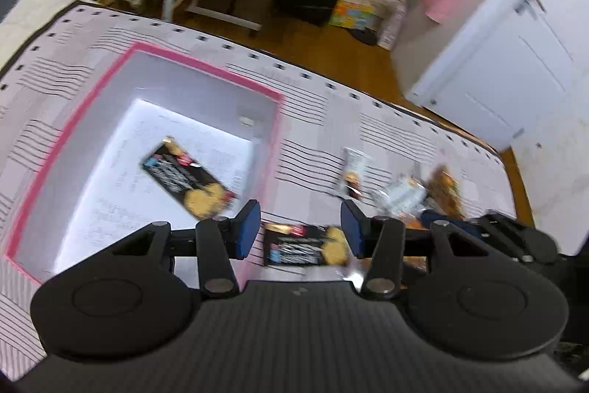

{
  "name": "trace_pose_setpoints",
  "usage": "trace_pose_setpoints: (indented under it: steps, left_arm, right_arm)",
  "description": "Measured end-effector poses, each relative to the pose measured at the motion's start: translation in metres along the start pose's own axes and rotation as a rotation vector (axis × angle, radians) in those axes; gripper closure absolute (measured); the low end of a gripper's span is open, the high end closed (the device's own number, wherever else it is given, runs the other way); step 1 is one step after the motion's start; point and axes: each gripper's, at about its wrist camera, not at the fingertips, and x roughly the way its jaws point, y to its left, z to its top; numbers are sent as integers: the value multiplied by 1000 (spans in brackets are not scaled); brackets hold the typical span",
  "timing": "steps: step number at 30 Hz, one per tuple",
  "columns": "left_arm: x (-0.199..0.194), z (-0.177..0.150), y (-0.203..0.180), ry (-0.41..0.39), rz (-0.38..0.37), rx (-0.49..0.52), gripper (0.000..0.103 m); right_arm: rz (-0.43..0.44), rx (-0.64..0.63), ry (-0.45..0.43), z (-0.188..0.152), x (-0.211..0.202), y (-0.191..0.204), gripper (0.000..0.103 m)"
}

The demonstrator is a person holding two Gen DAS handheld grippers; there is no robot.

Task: Organize snacks
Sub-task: 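Move the left tool to the second black cracker pack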

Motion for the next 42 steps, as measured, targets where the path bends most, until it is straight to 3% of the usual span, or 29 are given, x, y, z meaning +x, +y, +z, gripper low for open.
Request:
trace_pose_setpoints:
  steps: [7,12,16,19,23,25,28,32,38,42]
  left_arm:
    - [37,-12,-54,64,-13,128,57]
    - [102,-19,-73,175,34,184,60]
    - [149,-17,-70,260,47,134,71]
    - [169,-9,-70,257,59,123,71]
    - [196,-6,-69,335,162,163,71]
    - [207,-6,-61,371,197,136,71]
    - [211,-3,-46,364,206,44,68]
    - [216,2,-42,371,239,25,64]
    - [209,-3,-34,426,189,-29,62]
    - [199,-18,-37,514,10,-96,56]
  right_arm:
    - [73,104,61,-39,16,-6,39]
    - [96,161,99,-68,36,-11,42]
    - [103,219,133,-84,62,-19,45]
    - [91,244,158,-92,82,-19,47]
    - [92,256,175,-97,99,-16,47]
    - [82,240,166,-97,100,-15,47]
    - [51,225,156,-96,104,-12,47]
    - [23,206,146,-93,103,-15,48]
    - [42,194,141,-94,99,-17,41]
    - [68,236,115,-96,93,-18,28]
